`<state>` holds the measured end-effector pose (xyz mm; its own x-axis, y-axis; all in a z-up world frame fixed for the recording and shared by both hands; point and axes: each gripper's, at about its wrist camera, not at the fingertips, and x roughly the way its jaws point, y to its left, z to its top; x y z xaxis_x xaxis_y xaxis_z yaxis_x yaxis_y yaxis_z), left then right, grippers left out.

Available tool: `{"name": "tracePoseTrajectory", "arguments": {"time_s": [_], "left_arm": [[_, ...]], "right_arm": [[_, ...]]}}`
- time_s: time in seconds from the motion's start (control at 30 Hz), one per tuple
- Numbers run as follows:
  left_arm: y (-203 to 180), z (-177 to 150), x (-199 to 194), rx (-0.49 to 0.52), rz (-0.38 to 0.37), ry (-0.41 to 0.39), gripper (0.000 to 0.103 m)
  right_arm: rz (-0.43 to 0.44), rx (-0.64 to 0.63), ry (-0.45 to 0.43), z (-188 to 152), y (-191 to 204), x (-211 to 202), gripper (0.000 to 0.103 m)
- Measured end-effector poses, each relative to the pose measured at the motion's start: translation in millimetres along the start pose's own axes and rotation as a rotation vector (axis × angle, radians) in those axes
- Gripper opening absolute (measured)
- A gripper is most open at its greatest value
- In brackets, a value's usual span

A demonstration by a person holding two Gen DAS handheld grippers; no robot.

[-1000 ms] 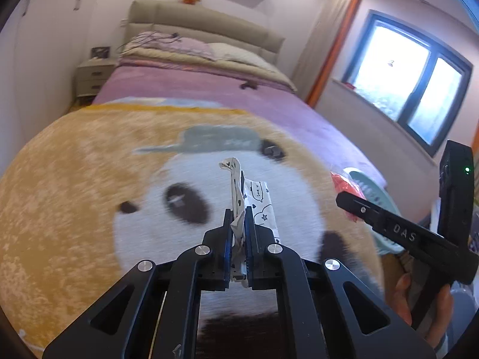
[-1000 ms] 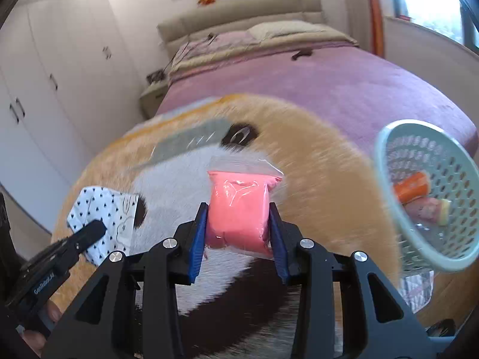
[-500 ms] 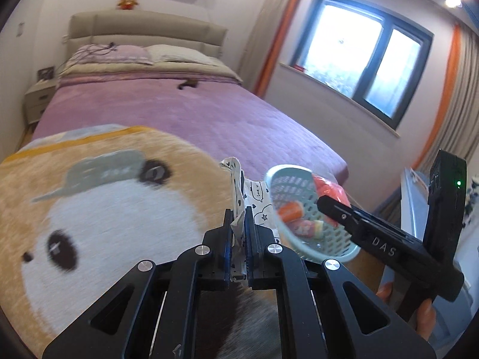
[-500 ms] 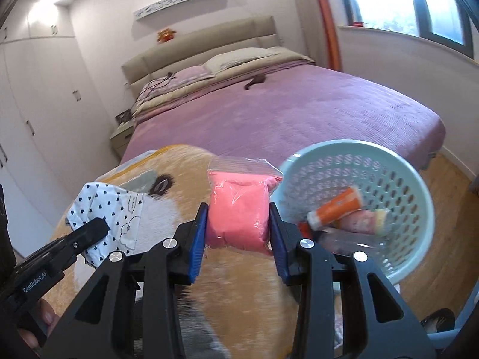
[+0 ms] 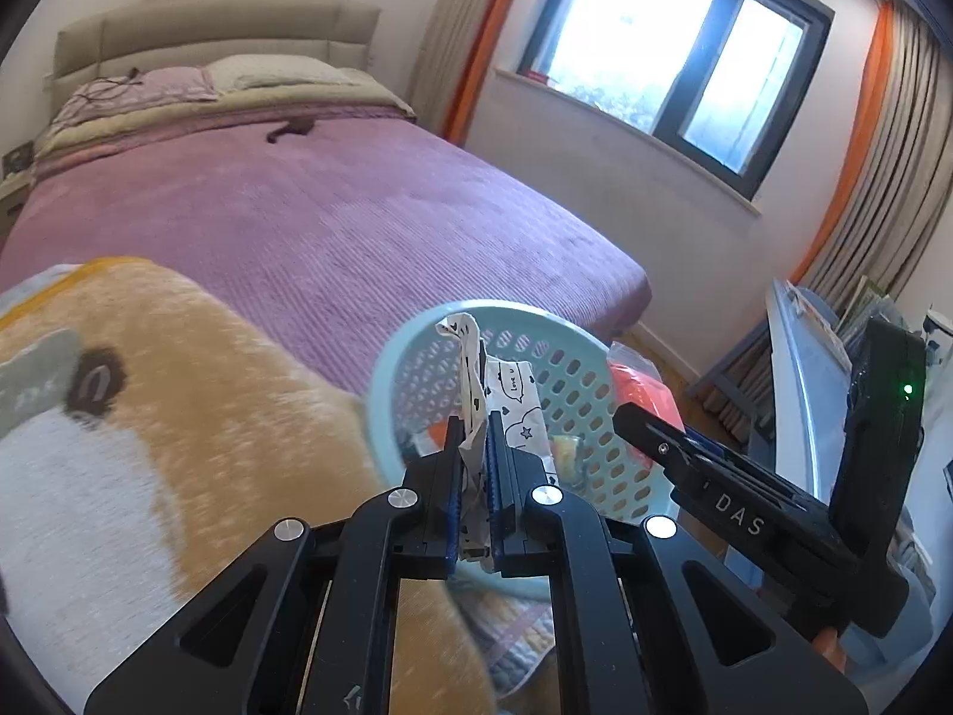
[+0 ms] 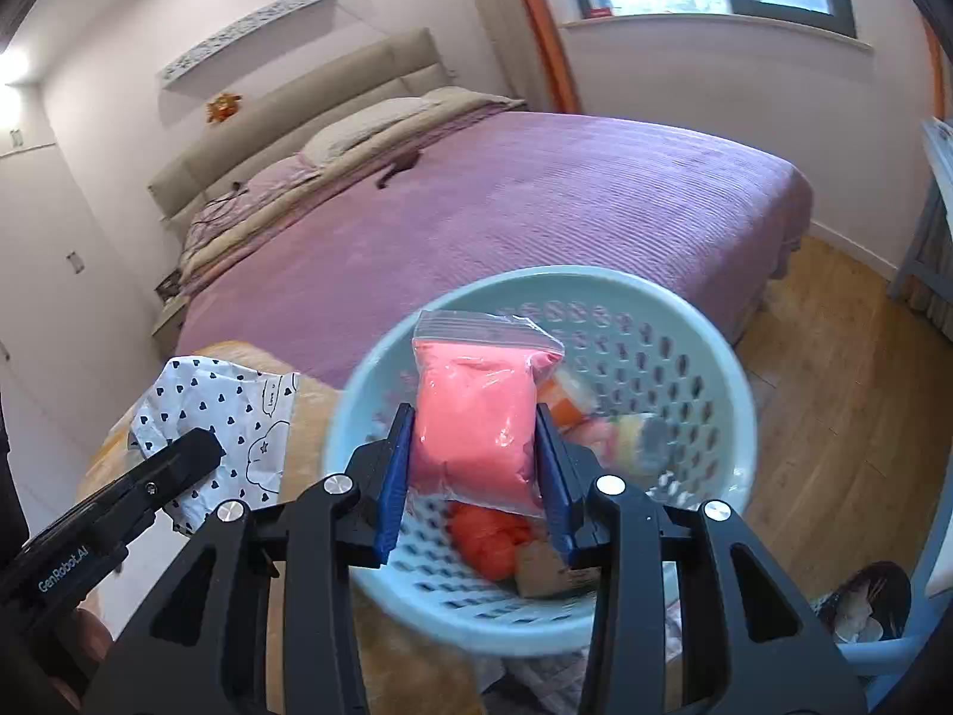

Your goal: Collect trash

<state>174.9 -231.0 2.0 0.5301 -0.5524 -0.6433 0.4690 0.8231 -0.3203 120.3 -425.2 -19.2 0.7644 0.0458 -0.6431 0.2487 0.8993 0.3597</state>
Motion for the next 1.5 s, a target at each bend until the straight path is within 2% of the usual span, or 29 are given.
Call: {"name": "tracePoseTrajectory", "arguments": {"time_s": [0.27, 0.4, 0.47, 0.57, 0.6, 0.67, 0.83, 0.97, 1.07, 1.17, 1.33, 1.4, 1.47, 1.5], "left_arm": [[-15, 5, 39, 0.032, -0.007, 0.051, 0.005], [-10, 5, 44, 0.025, -0.005, 0.059, 0.008], [-8, 5, 43, 0.020, -0.013, 0.057, 0.024], [-9, 3, 32, 0.064, 0.063, 0.035, 0.037], [-12, 3, 28, 0.076, 0.064, 0.026, 0.038], [-14, 4, 18, 0.088, 0.055, 0.004, 0.052], [-11, 4, -8, 0.079, 0.040, -0.031, 0.054], [-7, -2, -34, 0.059, 0.044, -0.066, 0.066], [1, -10, -53, 0.018, 0.088, -0.099, 0.075], [10, -17, -69, -0.002, 0.101, -0.111, 0.075], [22, -37, -106, 0.003, 0.185, -0.178, 0.079], [26, -50, -122, 0.016, 0.275, -0.235, 0.083], [24, -68, -134, 0.052, 0.436, -0.307, 0.086], [24, -75, -137, 0.067, 0.476, -0.329, 0.087]], "right_arm": [[-0.042, 0.040, 0.038, 2, -24, 24, 0.036], [-0.054, 0.045, 0.057, 1, -29, 31, 0.038], [-0.055, 0.057, 0.062, 1, -30, 31, 0.043], [-0.059, 0.079, 0.050, 1, -32, 28, 0.052], [-0.057, 0.082, 0.044, 1, -32, 26, 0.053], [-0.062, 0.079, 0.041, 0, -31, 22, 0.053], [-0.043, 0.061, 0.030, -2, -20, 4, 0.053], [-0.016, 0.050, 0.019, -5, -8, -13, 0.053], [-0.005, 0.039, 0.015, -12, 5, -22, 0.057], [0.006, -0.007, 0.010, -22, 25, -34, 0.057], [0.016, -0.068, -0.024, -37, 47, -53, 0.062], [0.012, -0.095, -0.058, -46, 54, -63, 0.065], [0.005, -0.121, -0.095, -54, 60, -71, 0.066], [-0.003, -0.135, -0.118, -58, 62, -75, 0.066]]}}
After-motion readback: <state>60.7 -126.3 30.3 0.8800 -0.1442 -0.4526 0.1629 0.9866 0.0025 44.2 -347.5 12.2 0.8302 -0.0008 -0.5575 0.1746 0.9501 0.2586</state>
